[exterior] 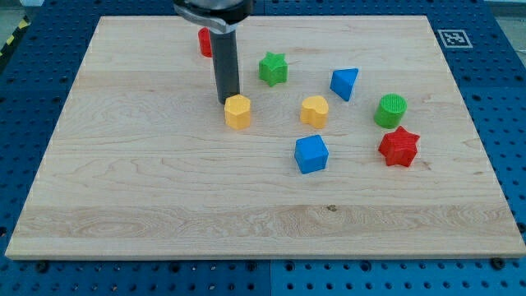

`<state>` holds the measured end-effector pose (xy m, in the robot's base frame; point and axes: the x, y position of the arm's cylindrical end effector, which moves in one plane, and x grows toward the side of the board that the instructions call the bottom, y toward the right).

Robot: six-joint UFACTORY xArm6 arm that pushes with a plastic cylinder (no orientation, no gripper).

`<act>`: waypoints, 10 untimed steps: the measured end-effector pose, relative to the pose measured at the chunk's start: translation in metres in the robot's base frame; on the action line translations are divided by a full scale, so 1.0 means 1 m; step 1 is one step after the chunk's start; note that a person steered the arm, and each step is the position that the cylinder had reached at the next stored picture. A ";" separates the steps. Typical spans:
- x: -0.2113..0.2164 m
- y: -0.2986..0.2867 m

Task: Slide the red circle towards the yellow hexagon

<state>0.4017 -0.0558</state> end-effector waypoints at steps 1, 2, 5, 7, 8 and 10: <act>0.013 0.002; 0.017 0.009; -0.060 -0.010; -0.094 -0.014; -0.094 -0.028; -0.101 -0.121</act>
<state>0.3003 -0.1771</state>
